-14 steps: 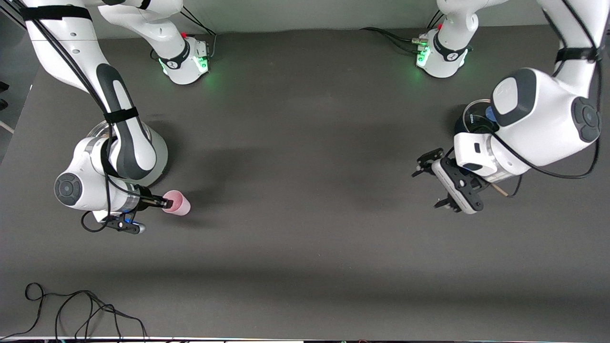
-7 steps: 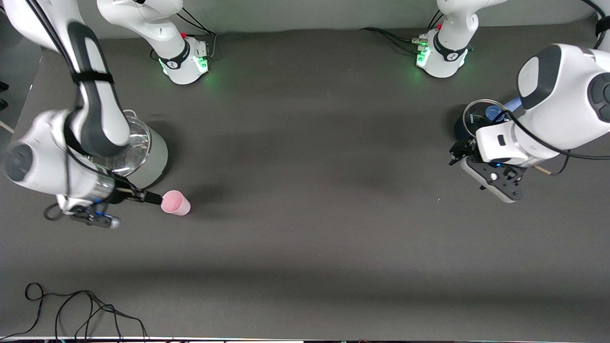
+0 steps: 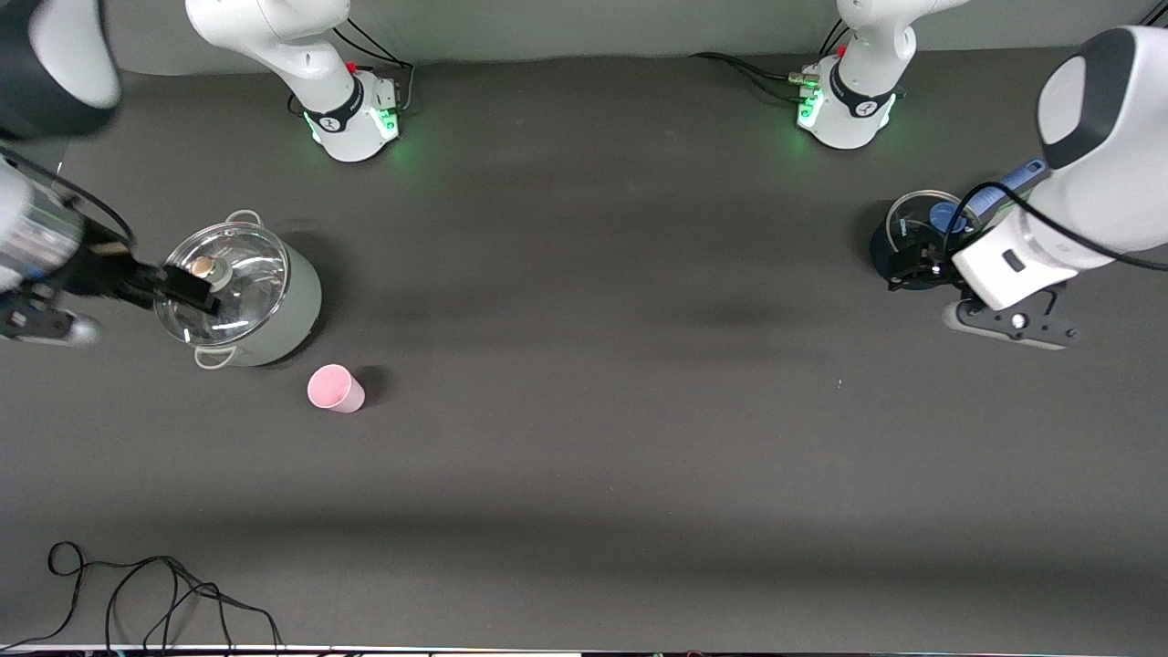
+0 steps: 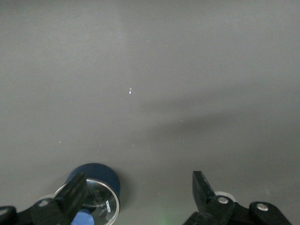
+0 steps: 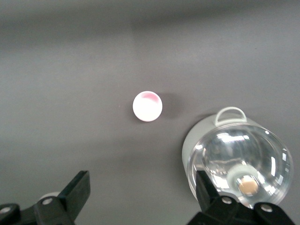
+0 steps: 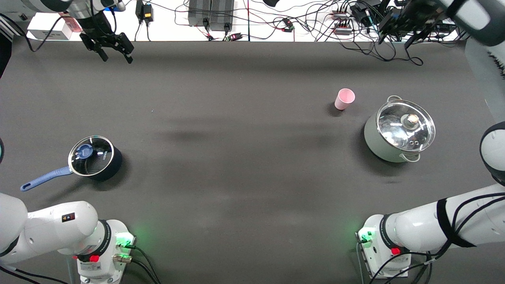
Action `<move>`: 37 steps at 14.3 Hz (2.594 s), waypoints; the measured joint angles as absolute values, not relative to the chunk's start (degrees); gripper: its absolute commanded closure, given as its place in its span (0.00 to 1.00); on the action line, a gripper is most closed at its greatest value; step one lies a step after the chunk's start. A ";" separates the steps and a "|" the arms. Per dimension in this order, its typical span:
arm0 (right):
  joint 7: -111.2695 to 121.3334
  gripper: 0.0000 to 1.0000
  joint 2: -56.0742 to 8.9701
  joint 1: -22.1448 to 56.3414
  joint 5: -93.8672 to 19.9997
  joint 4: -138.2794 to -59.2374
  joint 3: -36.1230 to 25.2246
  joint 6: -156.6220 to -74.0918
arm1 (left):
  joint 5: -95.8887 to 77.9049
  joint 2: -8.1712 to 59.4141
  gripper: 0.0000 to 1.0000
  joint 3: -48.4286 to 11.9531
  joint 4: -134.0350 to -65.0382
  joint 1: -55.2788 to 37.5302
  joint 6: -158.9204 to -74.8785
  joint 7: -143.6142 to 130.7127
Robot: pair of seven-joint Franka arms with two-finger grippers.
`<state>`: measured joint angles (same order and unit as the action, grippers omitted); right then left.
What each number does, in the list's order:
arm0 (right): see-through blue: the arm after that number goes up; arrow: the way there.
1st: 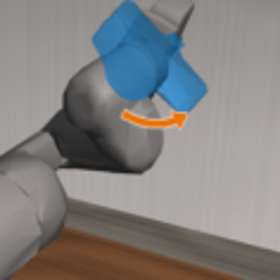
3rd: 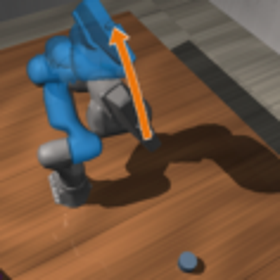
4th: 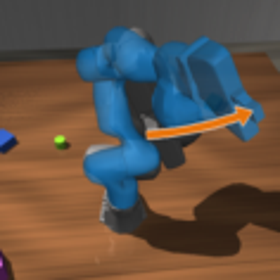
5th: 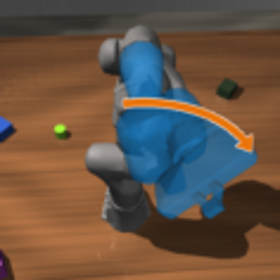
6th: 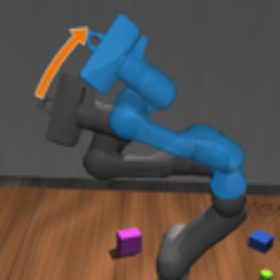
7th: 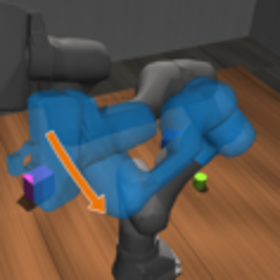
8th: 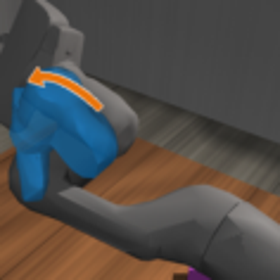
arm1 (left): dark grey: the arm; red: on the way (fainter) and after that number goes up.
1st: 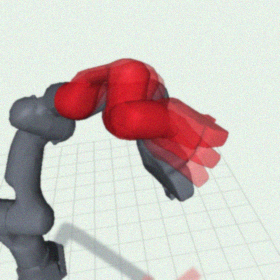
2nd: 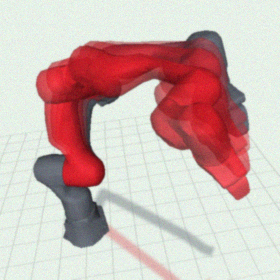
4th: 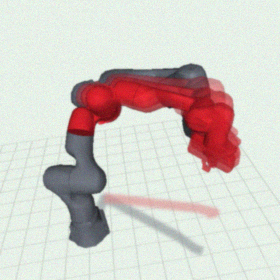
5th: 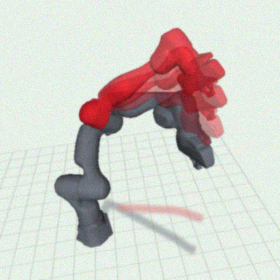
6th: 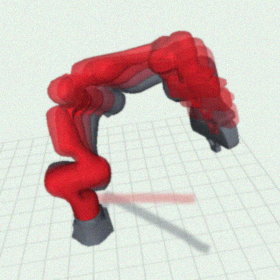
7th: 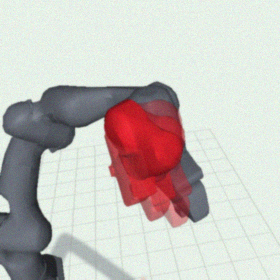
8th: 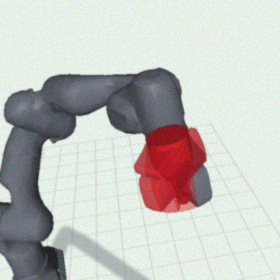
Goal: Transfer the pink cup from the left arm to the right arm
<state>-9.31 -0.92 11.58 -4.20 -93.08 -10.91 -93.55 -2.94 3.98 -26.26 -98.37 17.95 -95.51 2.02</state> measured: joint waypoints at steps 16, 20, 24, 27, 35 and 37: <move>-7.70 0.00 -1.90 4.79 -2.21 -88.38 -5.72 -88.50 | -0.78 0.54 0.00 -26.13 -97.60 23.70 -93.60 -2.43; -3.09 0.00 -1.27 -0.09 -2.21 -88.36 -2.37 -88.23 | -0.92 -0.54 0.00 -24.03 -98.76 20.89 -94.22 -2.41; -2.47 0.00 -0.35 -2.17 -2.21 -88.73 -0.72 -87.40 | -1.24 -0.89 0.00 -7.29 -98.66 5.00 -94.58 -2.13; -2.47 0.00 -0.41 -1.71 -2.21 -89.18 0.06 -87.39 | -1.37 -0.89 0.00 0.37 -98.49 -3.12 -94.85 -2.13; -2.47 0.00 -0.42 -1.71 -2.21 -89.21 0.01 -87.39 | -1.51 -0.62 0.00 1.54 -98.46 -4.11 -95.14 -2.12; -2.47 0.00 -0.42 -1.72 -2.21 -89.21 -0.06 -87.40 | -1.51 -0.57 0.00 1.38 -98.46 -4.05 -95.14 -2.11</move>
